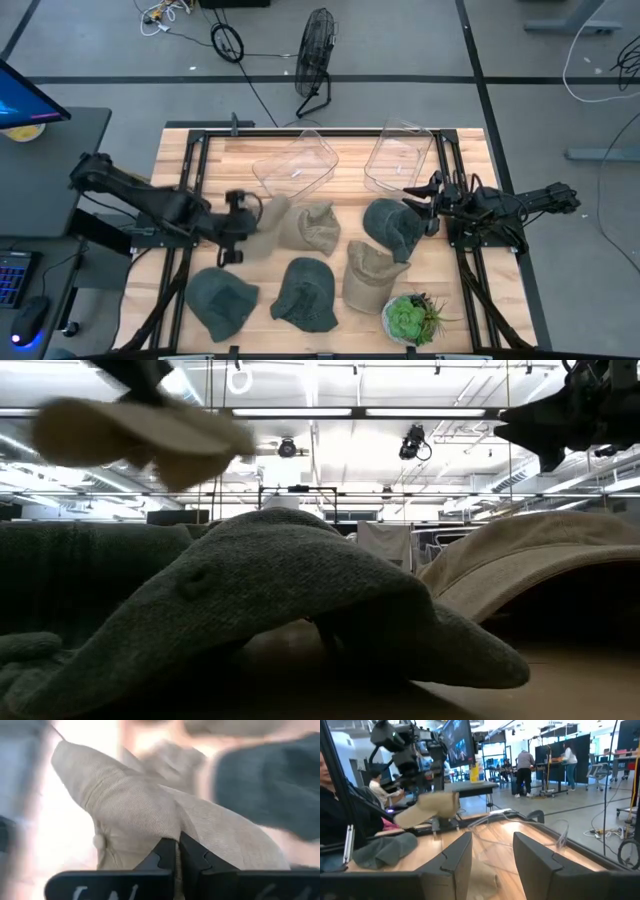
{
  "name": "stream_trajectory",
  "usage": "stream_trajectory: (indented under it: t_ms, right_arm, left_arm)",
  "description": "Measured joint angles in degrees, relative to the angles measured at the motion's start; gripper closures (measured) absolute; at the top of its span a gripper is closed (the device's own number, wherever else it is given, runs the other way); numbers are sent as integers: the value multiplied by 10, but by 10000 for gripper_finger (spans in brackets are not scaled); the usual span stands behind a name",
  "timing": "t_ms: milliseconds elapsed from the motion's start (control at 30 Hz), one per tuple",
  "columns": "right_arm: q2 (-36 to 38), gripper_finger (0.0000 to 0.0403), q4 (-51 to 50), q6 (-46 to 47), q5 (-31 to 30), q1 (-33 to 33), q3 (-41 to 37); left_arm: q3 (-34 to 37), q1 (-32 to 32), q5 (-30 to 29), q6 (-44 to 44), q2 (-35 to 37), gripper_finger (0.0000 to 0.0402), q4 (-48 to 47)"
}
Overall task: Pick & Place hat
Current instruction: Put the bottom left brown cap into the left transparent bin
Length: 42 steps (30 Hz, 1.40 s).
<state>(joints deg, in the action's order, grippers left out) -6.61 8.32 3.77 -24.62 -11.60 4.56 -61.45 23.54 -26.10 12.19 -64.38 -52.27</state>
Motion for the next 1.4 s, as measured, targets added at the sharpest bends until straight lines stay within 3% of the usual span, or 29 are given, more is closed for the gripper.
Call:
stream_trajectory:
  t_ms: [100,367,433,567,767,1067,1300,1400]
  right_arm:
    - [0,254,6,0,0,0,0]
    - [0,254,16,1,0,0,0]
    - [0,254,16,2,0,0,0]
    - [0,254,13,15,0,0,0]
    - [-1,254,3,23,0,0,0]
    - [-1,254,-5,-4,0,0,0]
    - [-1,254,-7,-27,0,0,0]
    - [-1,254,-8,-28,0,0,0]
  left_arm:
    - [-27,-37,-42,-128,0,395,17]
    - [-28,-206,-43,-401,-48,395,173]
    - [-28,-253,-26,-459,-72,395,222]
    - [-28,-341,75,-537,-129,393,256]
    - [-28,-428,67,-636,-206,396,249]
    - [-28,-428,88,-707,-239,396,193]
    - [-28,-393,-9,-782,-239,396,214]
    - [-28,-387,1,-771,-239,392,211]
